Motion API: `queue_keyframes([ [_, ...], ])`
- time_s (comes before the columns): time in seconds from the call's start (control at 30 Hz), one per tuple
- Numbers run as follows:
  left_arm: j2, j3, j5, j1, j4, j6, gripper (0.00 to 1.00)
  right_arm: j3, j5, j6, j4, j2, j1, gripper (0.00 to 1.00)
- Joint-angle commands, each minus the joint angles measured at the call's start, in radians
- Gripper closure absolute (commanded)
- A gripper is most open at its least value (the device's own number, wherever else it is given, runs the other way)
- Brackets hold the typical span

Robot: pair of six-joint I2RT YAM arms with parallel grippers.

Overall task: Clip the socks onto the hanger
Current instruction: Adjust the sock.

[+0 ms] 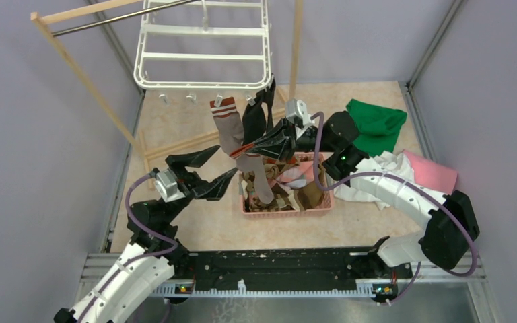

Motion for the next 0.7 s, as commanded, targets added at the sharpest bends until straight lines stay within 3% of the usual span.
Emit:
queue_keyframes([
  [0.0, 0.053, 0.014, 0.026, 0.001, 0.136, -0.033, 0.25, 0.067, 0.013, 0.027, 0.077, 0.005, 0.024, 1.0],
  [0.27, 0.105, 0.003, 0.036, 0.001, 0.199, -0.044, 0.39, 0.078, 0.016, 0.033, 0.09, 0.012, 0.034, 1.0],
  [0.4, 0.126, 0.009, 0.035, 0.0, 0.217, -0.043, 0.51, 0.077, 0.016, 0.034, 0.089, 0.014, 0.034, 1.0],
  [0.57, 0.157, 0.013, 0.067, 0.0, 0.256, -0.057, 0.55, 0.078, 0.016, 0.033, 0.089, 0.014, 0.037, 1.0],
  [0.67, 0.171, 0.016, 0.087, 0.0, 0.26, -0.061, 0.65, 0.078, 0.016, 0.033, 0.089, 0.015, 0.039, 1.0],
])
